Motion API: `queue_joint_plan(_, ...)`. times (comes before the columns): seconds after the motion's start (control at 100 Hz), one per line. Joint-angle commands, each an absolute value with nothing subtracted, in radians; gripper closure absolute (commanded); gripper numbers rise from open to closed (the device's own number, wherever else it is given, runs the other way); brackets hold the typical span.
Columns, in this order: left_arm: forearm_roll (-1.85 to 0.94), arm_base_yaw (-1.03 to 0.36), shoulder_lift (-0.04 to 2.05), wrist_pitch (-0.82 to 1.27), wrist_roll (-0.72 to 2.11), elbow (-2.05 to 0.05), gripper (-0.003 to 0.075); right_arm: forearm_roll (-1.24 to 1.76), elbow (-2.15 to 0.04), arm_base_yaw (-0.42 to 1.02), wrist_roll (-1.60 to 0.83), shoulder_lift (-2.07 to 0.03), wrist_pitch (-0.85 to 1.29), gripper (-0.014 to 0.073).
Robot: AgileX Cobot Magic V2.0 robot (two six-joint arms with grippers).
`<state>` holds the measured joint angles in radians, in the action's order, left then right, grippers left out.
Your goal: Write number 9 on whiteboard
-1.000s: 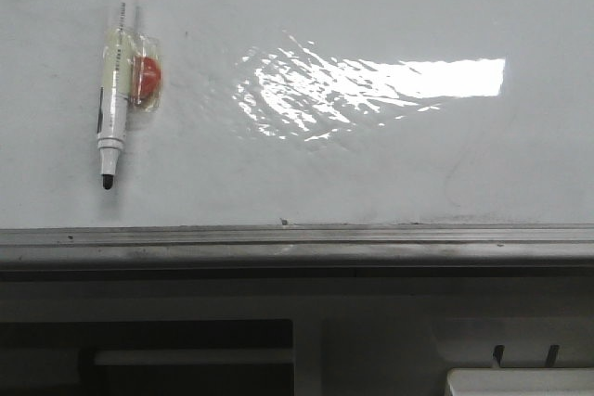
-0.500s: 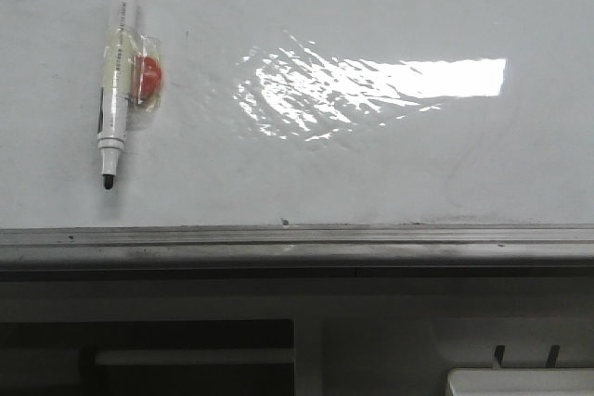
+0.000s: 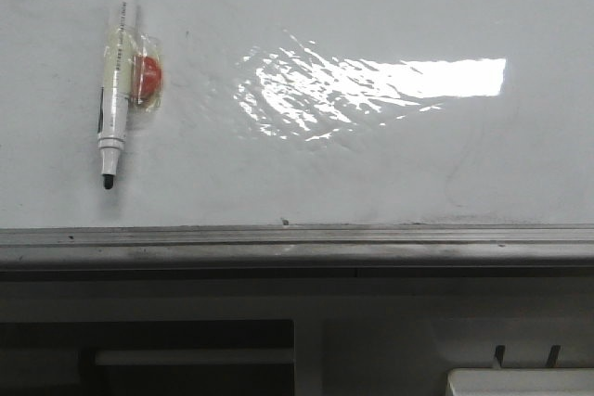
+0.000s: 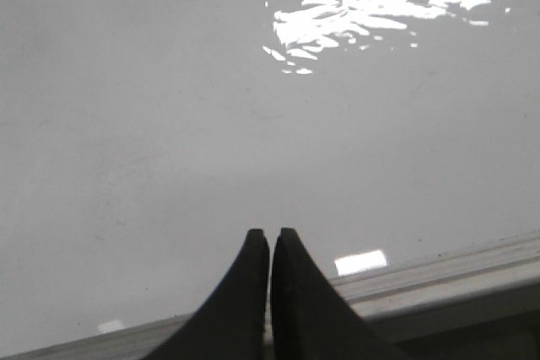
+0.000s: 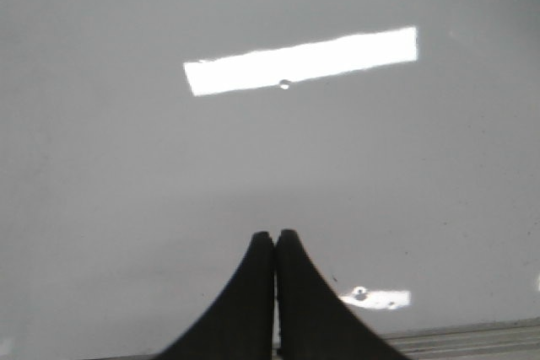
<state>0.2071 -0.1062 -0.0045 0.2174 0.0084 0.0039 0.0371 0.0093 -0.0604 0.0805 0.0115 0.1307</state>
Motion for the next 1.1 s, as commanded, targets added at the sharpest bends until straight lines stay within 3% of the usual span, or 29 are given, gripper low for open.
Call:
queue_joint_plan(0.0, 0.215, -0.103, -0.031, 0.104, 0.0, 0.046, 0.074, 0.076, 0.034, -0.066, 0.072, 0.026, 0.075, 0.0664)
queue_joint_plan(0.35, 0.048, -0.103, -0.031, 0.025, 0.0, 0.03, 0.0741, 0.08, -0.04, -0.066, 0.072, -0.01, 0.163, 0.0664)
queue_joint_plan(0.52, -0.09, -0.103, 0.006, 0.123, -0.015, -0.066, 0.0741, 0.103, -0.168, -0.066, 0.072, -0.141, 0.301, 0.0664)
queue_joint_plan(0.61, -0.069, -0.103, 0.058, 0.227, -0.015, -0.157, 0.0741, 0.105, -0.252, -0.066, 0.072, -0.233, 0.347, 0.0664)
queue_joint_plan(0.77, -0.035, -0.103, 0.151, 0.21, -0.015, -0.238, 0.0741, 0.131, -0.354, -0.066, 0.072, -0.357, 0.345, 0.0664)
queue_joint_plan(1.03, -0.012, -0.103, 0.215, 0.21, -0.015, -0.244, 0.0736, 0.13, -0.347, -0.062, 0.072, -0.382, 0.333, 0.0664)
queue_joint_plan(1.09, -0.012, -0.103, 0.216, 0.201, -0.015, -0.244, 0.0702, 0.13, -0.347, -0.062, 0.072, -0.382, 0.348, 0.0664)
